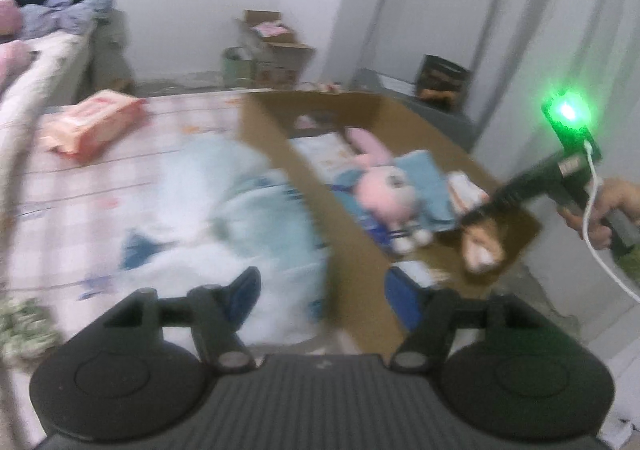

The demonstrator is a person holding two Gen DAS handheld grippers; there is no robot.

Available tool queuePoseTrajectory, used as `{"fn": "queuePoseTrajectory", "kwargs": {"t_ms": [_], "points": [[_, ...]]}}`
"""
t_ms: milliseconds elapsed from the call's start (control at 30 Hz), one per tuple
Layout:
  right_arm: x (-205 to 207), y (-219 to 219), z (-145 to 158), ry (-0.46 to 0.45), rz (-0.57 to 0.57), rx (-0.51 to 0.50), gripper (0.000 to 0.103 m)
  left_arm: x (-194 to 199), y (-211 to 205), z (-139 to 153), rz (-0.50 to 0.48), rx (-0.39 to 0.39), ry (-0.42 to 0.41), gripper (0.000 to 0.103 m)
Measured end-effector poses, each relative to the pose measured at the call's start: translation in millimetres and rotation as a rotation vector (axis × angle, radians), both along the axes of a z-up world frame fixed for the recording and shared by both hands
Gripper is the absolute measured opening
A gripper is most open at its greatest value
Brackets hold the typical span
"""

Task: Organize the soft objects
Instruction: 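Open the right gripper to drop the gold packet in the box, then move the right gripper back to the green scrunchie on the bed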

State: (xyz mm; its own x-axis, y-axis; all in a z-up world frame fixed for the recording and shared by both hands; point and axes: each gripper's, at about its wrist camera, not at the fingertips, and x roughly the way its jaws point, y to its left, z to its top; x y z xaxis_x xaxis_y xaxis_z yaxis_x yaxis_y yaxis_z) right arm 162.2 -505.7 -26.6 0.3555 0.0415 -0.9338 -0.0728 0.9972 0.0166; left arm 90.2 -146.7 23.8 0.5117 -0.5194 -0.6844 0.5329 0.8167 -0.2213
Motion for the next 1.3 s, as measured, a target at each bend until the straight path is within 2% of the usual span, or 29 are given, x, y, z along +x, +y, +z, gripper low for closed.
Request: {"fn": "queuePoseTrajectory", "kwargs": {"t_ms": [133,233,367,500,600,700,833,1033,1200,1300], "points": [[9.9,12.7,-33.0,0.106,0.041,-0.048,0.034,0.3,31.9,-3.2,0.072,0.027,-0.003,0.071],[12.1,15.4,-35.4,0.101,0.035,-0.039,0.040,-0.1,51.1,-6.9,0.111,0.042,-0.006,0.073],[6.6,13.9,-13.0,0.038,0.001,0.016,0.055,-5.0,72.8,-12.3,0.138,0.048,-0.001,0.075],[-3.3,11.4,14.9,-0.015,-0.053,0.034,0.058,-8.5,88.9,-16.3,0.169,0.046,0.004,0.076],[-10.5,14.1,35.6,-0.071,-0.111,0.143,0.058,-11.7,100.6,-17.5,0.192,0.049,-0.003,0.076],[-14.8,31.3,54.6,-0.130,-0.114,0.262,0.058,-16.9,112.5,-17.7,0.210,0.060,-0.022,0.077],[-12.2,80.9,76.7,-0.187,-0.042,0.405,0.058,-26.3,126.4,-17.1,0.230,0.085,-0.069,0.079],[14.0,187.8,75.5,-0.148,0.156,0.553,0.058,-36.1,144.4,-26.8,0.275,0.141,-0.102,0.080],[47.5,281.1,50.8,-0.034,0.273,0.577,0.057,-30.1,155.5,-37.3,0.323,0.202,-0.151,0.079],[73.4,327.0,32.1,0.028,0.281,0.561,0.057,-16.3,161.2,-44.9,0.362,0.240,-0.184,0.078]]}}
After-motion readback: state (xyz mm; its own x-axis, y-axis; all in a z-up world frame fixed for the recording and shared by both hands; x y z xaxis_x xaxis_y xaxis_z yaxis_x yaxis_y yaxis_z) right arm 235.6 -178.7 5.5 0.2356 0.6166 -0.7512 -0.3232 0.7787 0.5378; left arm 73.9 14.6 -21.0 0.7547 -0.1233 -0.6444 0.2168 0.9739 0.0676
